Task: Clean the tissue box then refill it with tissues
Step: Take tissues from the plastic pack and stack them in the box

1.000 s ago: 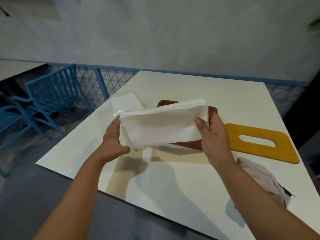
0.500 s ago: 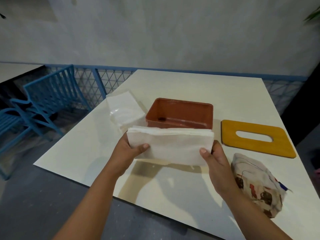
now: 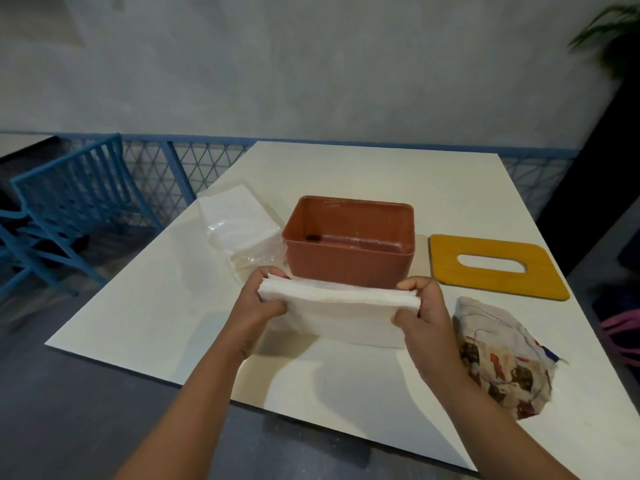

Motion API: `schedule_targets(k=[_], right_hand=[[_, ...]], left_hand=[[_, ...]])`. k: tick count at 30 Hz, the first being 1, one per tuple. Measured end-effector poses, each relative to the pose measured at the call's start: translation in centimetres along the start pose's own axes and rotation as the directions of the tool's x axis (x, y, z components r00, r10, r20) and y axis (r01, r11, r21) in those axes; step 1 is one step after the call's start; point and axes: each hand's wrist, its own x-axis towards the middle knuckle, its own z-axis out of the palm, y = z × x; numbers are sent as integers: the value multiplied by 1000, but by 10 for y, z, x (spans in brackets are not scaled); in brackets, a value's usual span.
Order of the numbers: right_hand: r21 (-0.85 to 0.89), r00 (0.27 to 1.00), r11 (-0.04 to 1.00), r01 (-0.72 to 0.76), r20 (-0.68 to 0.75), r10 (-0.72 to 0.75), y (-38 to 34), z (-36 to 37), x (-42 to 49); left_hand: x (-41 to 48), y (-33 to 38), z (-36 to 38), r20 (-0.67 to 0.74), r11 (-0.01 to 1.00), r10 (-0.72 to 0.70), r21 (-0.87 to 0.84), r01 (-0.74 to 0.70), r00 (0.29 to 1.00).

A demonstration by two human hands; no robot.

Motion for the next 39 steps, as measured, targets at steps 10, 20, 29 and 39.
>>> schedule_targets(k=[10, 20, 29, 39], right_hand=[[-91, 987, 989, -117, -122, 106, 0, 11, 7], [-116, 978, 975, -187, -118, 173, 8, 10, 12], [-40, 979, 999, 13, -204, -21, -43, -4, 22], [-318, 955, 942, 104, -233, -184, -90, 3, 102]], left_hand=[[3, -2, 16, -150, 999, -51, -16, 49, 987], [1, -6, 22, -143, 992, -111, 43, 118, 984], [7, 57, 27, -118, 993, 92, 85, -82, 989], [85, 116, 40, -144, 806, 293, 569, -164, 945]])
